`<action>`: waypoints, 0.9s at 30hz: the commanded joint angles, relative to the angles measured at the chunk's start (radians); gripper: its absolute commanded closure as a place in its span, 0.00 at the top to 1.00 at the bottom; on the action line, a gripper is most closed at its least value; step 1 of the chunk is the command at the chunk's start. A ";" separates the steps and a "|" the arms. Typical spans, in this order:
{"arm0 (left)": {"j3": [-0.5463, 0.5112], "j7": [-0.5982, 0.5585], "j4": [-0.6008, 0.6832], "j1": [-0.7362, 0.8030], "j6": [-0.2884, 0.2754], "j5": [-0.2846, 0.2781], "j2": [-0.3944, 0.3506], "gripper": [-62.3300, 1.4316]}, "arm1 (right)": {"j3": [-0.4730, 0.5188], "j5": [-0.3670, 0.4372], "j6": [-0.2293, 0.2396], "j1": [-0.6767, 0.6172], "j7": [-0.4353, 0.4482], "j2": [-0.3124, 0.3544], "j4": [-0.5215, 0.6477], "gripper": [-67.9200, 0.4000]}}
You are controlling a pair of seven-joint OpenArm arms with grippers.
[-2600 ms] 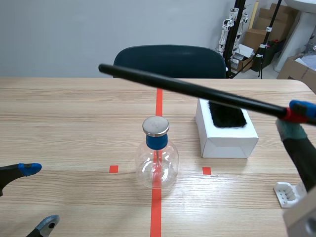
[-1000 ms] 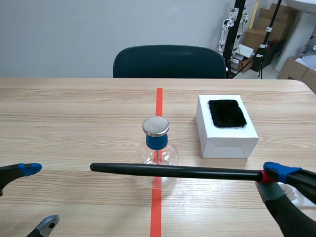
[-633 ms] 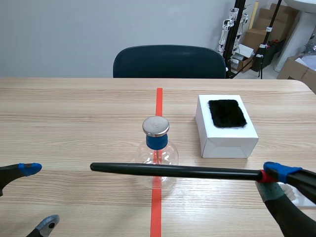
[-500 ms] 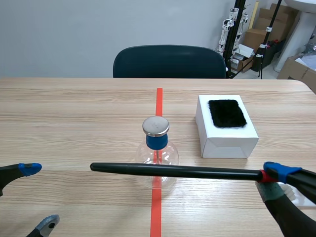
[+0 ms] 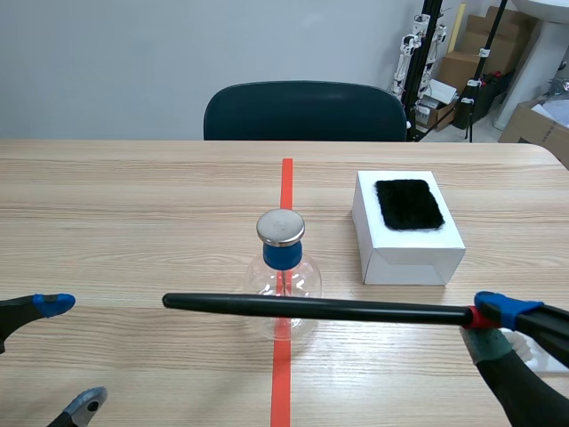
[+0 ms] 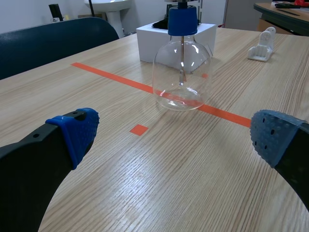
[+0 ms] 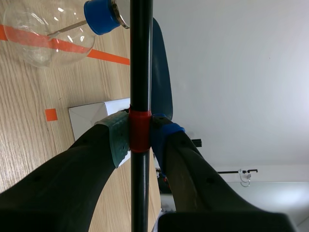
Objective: Do the electroscope experiment. move the rod toward and away from the electroscope
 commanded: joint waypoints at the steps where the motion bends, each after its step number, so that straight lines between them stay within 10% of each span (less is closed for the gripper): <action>1: -0.006 -0.046 0.019 0.000 0.002 -0.013 -0.009 1.00 | 0.001 0.007 -0.011 0.002 0.005 0.011 0.029 0.08; 27: -0.006 -0.046 0.019 0.000 0.002 -0.013 -0.009 1.00 | 0.001 0.008 -0.011 0.002 0.030 0.011 0.029 0.08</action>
